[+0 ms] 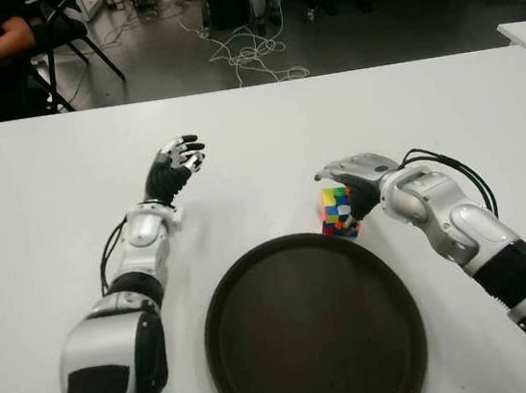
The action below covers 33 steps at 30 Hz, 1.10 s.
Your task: Pick up the Rubik's Cube and put it in the plate
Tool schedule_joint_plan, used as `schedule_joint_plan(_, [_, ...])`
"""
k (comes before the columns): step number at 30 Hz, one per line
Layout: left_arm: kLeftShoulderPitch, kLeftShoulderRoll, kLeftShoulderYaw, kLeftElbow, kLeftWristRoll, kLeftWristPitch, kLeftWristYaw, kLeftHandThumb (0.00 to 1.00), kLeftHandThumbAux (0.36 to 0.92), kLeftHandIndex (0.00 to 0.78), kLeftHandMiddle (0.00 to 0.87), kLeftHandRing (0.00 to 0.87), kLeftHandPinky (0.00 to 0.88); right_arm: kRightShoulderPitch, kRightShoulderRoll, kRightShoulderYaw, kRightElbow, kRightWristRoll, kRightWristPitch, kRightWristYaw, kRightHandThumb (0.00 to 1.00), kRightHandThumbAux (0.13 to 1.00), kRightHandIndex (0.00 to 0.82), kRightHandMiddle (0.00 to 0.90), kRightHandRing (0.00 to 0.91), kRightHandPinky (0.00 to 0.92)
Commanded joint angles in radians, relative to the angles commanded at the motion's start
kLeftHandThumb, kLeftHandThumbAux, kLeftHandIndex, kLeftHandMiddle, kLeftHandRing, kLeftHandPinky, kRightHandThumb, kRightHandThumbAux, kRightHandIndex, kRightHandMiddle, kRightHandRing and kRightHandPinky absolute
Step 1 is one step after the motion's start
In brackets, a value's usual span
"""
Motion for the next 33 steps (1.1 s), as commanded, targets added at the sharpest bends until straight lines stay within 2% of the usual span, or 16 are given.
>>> schedule_joint_plan(18, [0.000, -0.001, 0.001, -0.001, -0.002, 0.003, -0.003, 0.093, 0.653, 0.240, 0.301, 0.262, 0.245, -0.010, 0.009, 0.008, 0.033, 0.001, -0.009, -0.003, 0.000, 0.740, 0.104, 0.123, 0.139, 0.132])
schedule_joint_plan(25, [0.000, -0.002, -0.001, -0.001, 0.000, 0.000, 0.003, 0.071, 0.661, 0.244, 0.299, 0.259, 0.248, -0.016, 0.012, 0.014, 0.049, 0.003, -0.010, 0.000, 0.000, 0.743, 0.109, 0.127, 0.134, 0.124])
schedule_joint_plan(33, [-0.002, -0.004, 0.003, -0.001, -0.005, 0.007, -0.001, 0.097, 0.681, 0.239, 0.294, 0.256, 0.241, -0.022, 0.016, 0.018, 0.064, 0.009, -0.009, -0.004, 0.000, 0.738, 0.115, 0.133, 0.134, 0.123])
